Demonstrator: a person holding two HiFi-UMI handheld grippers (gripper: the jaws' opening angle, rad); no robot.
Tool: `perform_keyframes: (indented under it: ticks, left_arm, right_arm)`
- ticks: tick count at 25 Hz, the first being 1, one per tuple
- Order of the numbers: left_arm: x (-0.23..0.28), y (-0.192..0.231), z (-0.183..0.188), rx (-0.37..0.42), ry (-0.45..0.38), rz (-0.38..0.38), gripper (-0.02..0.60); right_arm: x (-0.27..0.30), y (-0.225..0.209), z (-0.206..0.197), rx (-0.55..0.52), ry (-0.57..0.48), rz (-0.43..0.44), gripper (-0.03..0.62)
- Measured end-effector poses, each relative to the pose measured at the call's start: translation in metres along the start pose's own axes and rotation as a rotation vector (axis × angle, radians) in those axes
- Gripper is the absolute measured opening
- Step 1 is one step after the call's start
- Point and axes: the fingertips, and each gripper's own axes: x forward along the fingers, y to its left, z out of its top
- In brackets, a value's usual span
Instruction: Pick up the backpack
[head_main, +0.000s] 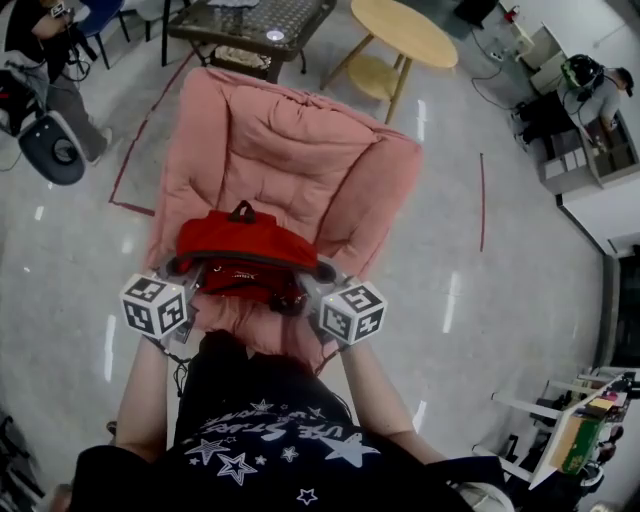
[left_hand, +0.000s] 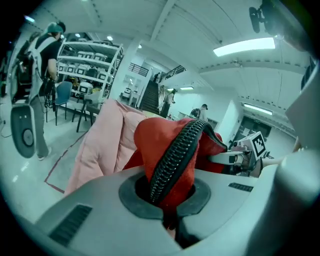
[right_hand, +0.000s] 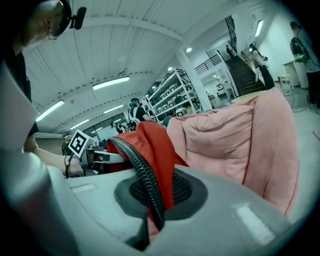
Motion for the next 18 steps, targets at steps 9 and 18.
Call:
perform_keyframes:
  ticks: [9, 18]
  left_arm:
    - [-0.052, -0.042, 0.014, 0.026, -0.131, 0.059, 0.008]
    - [-0.087, -0.084, 0.001, 0.027, -0.130, 0.053, 0.008]
  right_arm:
    - [-0.025, 0.025, 0.049, -0.076, -0.066, 0.076, 0.009]
    - [-0.060, 0.047, 0.044, -0.026, -0.076, 0.106, 0.009]
